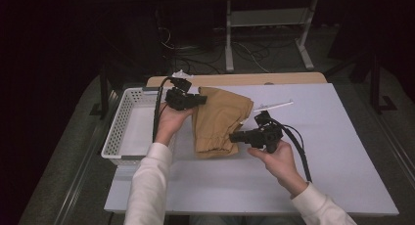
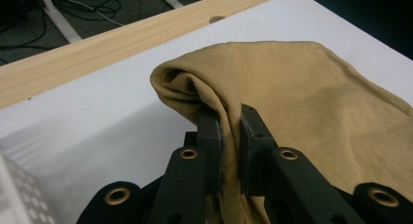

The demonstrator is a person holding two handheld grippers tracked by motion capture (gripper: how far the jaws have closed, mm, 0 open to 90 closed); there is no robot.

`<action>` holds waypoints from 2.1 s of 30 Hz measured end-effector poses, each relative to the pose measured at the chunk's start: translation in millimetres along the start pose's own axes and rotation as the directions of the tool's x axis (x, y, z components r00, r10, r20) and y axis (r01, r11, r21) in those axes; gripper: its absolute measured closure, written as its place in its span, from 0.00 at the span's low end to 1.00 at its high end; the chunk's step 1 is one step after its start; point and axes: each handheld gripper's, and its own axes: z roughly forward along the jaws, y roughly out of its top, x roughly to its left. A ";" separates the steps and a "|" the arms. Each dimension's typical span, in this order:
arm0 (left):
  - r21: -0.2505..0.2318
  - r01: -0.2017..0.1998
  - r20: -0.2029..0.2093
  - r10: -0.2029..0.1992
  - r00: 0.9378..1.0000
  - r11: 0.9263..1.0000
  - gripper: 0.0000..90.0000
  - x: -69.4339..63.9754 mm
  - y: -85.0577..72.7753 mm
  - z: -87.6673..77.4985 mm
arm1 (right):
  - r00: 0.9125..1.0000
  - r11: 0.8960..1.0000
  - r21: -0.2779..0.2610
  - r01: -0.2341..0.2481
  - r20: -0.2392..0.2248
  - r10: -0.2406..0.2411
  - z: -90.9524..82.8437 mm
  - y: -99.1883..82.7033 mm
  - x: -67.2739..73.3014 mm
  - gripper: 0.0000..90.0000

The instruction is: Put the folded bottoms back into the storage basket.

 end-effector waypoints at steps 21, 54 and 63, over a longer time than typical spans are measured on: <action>-0.033 0.029 -0.027 -0.030 0.999 0.999 0.91 30.9 -1.0 -34.4 | 0.999 0.999 0.018 0.035 -0.008 -0.035 25.6 29.6 25.3 0.91; -0.084 0.039 -0.078 -0.045 0.996 0.996 0.91 79.9 -6.6 -93.9 | 0.997 0.996 0.047 0.070 -0.026 -0.068 73.9 72.7 61.1 0.91; -0.095 0.039 -0.097 -0.049 0.994 0.995 0.91 90.4 -11.6 -110.3 | 0.995 0.994 0.051 0.093 -0.029 -0.092 83.9 82.3 72.7 0.91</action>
